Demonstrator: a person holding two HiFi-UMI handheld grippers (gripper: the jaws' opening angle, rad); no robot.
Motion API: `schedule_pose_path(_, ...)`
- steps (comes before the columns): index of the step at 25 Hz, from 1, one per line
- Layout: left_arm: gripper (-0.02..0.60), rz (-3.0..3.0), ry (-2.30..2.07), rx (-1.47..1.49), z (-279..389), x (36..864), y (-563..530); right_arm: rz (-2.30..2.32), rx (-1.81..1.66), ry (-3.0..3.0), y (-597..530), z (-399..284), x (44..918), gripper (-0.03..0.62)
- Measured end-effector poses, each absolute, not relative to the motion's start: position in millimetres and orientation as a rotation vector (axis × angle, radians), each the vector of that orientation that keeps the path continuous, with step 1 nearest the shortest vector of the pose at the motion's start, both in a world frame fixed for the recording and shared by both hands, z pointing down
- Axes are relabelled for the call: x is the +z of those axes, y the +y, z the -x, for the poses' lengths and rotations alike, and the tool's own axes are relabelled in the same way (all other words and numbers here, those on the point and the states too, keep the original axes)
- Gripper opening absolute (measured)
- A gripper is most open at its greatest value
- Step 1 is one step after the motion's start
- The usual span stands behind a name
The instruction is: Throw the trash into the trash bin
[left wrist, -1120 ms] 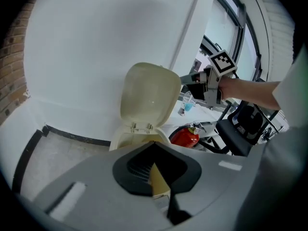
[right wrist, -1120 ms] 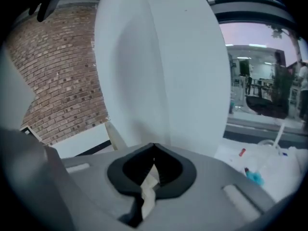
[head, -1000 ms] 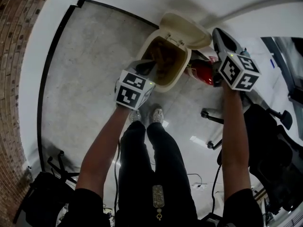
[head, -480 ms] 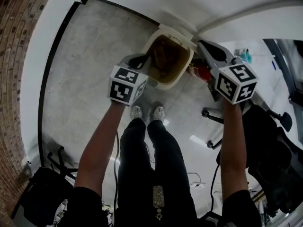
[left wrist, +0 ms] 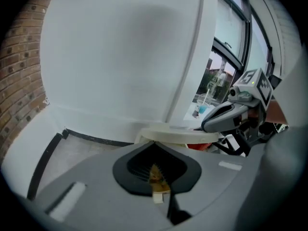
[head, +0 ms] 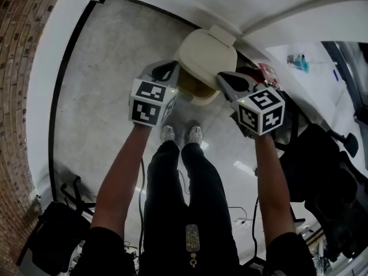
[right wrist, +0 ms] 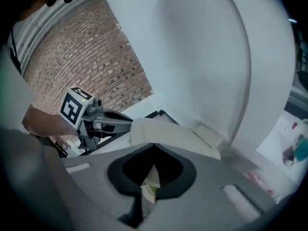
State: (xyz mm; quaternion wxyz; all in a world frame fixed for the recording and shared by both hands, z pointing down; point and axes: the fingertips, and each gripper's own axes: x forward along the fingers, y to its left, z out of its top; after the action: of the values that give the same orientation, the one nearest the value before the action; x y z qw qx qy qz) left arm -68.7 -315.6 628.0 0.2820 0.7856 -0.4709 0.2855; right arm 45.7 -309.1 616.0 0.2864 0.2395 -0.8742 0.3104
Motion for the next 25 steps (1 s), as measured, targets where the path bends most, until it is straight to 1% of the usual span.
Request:
schedule_pose_path(3,0.002,-2.06,-1.262,0.82,74,648,-301,-0.626,0.867,-2.332,-298,-40,629,0.002)
schedule_pose_path(10,0.003,-1.979,-1.242,0.841,81,680,-271,-0.561,0.876,-2.267,-270,-31,668,0.002)
schedule_pose_path(25,0.003,-1.958,-1.136,0.849,66,727,-243,-0.627,0.831,-2.112,-242,-18,753,0.003)
